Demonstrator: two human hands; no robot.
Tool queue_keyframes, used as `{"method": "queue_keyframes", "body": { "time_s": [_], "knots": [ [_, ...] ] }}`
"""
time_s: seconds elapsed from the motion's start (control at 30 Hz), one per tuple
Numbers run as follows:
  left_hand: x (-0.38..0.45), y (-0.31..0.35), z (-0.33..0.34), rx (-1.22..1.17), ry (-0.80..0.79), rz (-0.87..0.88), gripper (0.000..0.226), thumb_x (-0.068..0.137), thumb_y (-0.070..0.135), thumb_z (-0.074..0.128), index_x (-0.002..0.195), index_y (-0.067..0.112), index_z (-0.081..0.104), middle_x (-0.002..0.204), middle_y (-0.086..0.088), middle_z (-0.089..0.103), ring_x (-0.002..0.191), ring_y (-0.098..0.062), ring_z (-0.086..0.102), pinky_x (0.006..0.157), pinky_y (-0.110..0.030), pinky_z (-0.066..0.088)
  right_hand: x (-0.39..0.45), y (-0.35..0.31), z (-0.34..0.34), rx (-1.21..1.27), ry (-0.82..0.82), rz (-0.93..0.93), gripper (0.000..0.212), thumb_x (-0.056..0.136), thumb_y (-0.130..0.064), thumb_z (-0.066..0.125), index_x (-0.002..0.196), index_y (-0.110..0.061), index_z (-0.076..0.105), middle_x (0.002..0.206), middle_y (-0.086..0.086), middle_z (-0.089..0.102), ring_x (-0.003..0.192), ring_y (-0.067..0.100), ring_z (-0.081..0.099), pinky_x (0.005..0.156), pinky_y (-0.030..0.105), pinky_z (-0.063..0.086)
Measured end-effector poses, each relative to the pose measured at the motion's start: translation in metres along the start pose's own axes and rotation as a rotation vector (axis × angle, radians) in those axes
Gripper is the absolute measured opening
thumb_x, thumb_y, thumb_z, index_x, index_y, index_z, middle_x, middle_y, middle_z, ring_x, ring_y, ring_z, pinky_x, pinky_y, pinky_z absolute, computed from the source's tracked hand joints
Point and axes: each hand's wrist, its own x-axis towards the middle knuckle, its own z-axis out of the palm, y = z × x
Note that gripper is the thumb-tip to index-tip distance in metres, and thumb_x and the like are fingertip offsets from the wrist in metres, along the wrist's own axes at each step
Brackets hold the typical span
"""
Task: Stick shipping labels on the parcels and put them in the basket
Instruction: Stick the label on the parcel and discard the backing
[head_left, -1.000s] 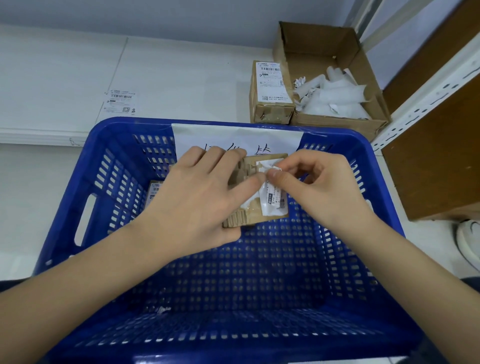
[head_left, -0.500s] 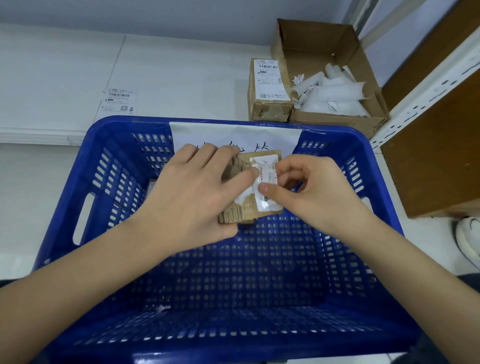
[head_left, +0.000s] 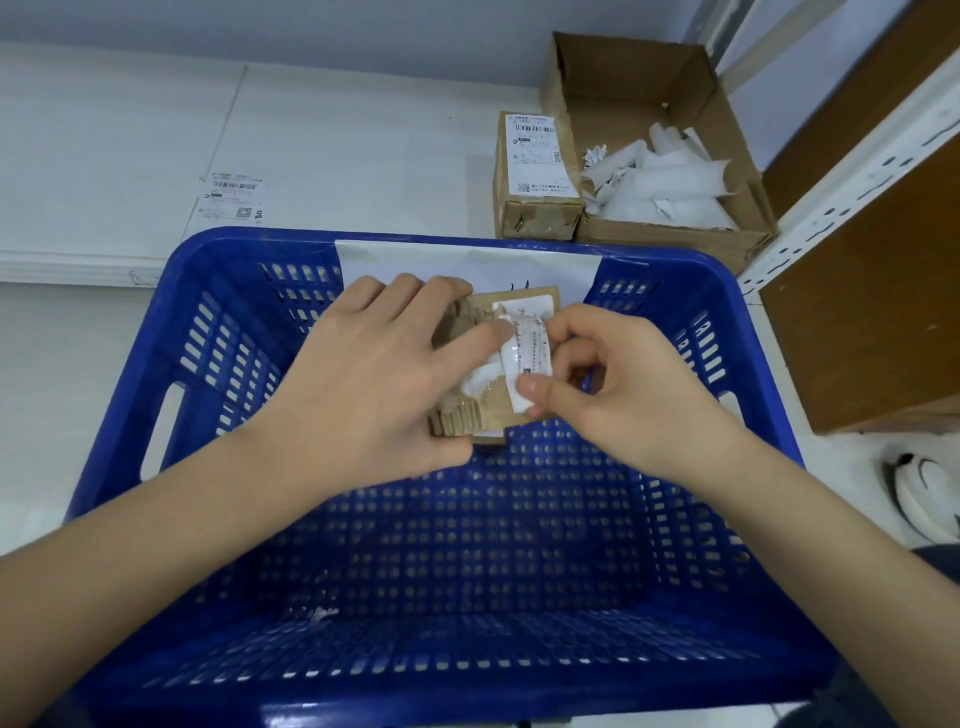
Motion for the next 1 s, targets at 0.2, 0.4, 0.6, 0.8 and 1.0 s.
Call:
{"method": "queue_keyframes", "body": {
  "time_s": [0.2,0.4,0.6,0.8,1.0],
  "knots": [
    [-0.002,0.003,0.001,0.006,0.014,0.013,0.065,0.065,0.054,0.045,0.118,0.017,0.055,0.115,-0.018,0.061,0.088,-0.034,0.06,0.073,-0.038,0.039,-0.001,0.001,0.001,0.003,-0.023,0.009,0.01,0.088,-0.014,0.063,0.089,-0.006,0.057,0.059,0.009,0.064,0.055,0.012,0.064,0.058,0.02,0.045],
    [0.0,-0.002,-0.004,0.022,0.024,-0.015,0.064,0.067,0.056,0.046,0.119,0.018,0.049,0.117,-0.02,0.059,0.091,-0.036,0.059,0.074,-0.041,0.041,0.0,-0.002,0.002,0.051,0.06,-0.079,0.044,0.081,-0.05,0.058,0.084,-0.007,0.064,0.068,0.009,0.066,0.068,0.027,0.062,0.064,0.029,0.049],
    [-0.004,0.005,0.001,0.061,0.016,0.052,0.081,0.051,0.052,0.08,0.119,0.015,0.055,0.116,-0.023,0.06,0.091,-0.037,0.061,0.075,-0.041,0.042,0.003,0.0,-0.005,0.046,0.134,-0.103,0.006,0.088,-0.017,0.065,0.086,-0.017,0.07,0.072,0.002,0.066,0.064,0.01,0.06,0.055,0.016,0.043],
    [-0.004,0.009,0.0,0.06,0.011,0.06,0.089,0.049,0.052,0.083,0.122,0.017,0.046,0.119,-0.024,0.059,0.093,-0.038,0.06,0.077,-0.042,0.032,0.002,0.004,-0.006,-0.11,0.174,-0.112,0.01,0.09,-0.015,0.062,0.082,-0.014,0.067,0.068,-0.006,0.063,0.058,-0.001,0.053,0.053,0.011,0.037],
    [-0.003,0.002,-0.002,0.027,0.016,0.02,0.074,0.059,0.053,0.069,0.121,0.018,0.047,0.119,-0.021,0.06,0.094,-0.036,0.061,0.077,-0.041,0.04,0.001,0.001,0.001,-0.012,0.175,-0.104,0.02,0.098,-0.022,0.049,0.1,-0.014,0.067,0.082,-0.002,0.069,0.076,0.01,0.064,0.071,0.033,0.053]
  ]
}}
